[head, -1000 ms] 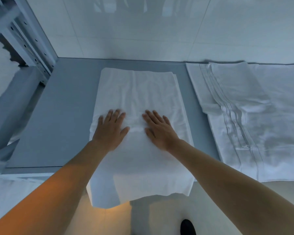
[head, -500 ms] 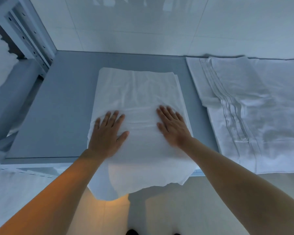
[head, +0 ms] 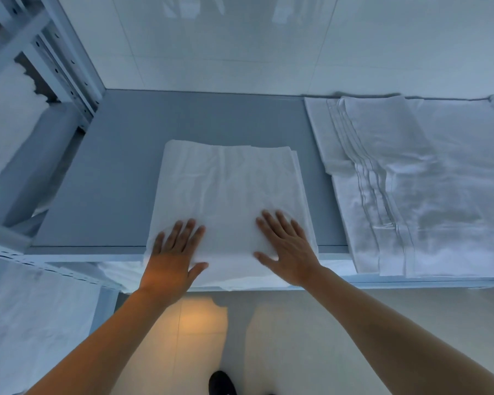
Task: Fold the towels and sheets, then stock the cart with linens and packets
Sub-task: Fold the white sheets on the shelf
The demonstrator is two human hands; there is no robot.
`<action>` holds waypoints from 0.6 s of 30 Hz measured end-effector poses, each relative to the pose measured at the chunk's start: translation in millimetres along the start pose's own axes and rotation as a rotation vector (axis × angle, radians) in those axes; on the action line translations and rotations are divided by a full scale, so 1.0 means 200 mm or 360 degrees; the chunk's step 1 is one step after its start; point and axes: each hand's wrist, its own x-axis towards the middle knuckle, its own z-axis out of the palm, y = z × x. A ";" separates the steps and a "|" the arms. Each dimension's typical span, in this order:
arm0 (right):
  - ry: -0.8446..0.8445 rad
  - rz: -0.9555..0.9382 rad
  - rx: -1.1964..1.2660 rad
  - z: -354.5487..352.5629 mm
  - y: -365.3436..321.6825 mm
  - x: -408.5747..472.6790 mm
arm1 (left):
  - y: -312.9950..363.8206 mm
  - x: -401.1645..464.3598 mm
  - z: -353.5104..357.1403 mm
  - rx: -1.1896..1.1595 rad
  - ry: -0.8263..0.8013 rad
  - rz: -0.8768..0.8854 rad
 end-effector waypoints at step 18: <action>0.0027 -0.0197 -0.0414 0.05 -0.01 0.03 | -0.07 0.11 0.03 0.0259 0.0165 0.0230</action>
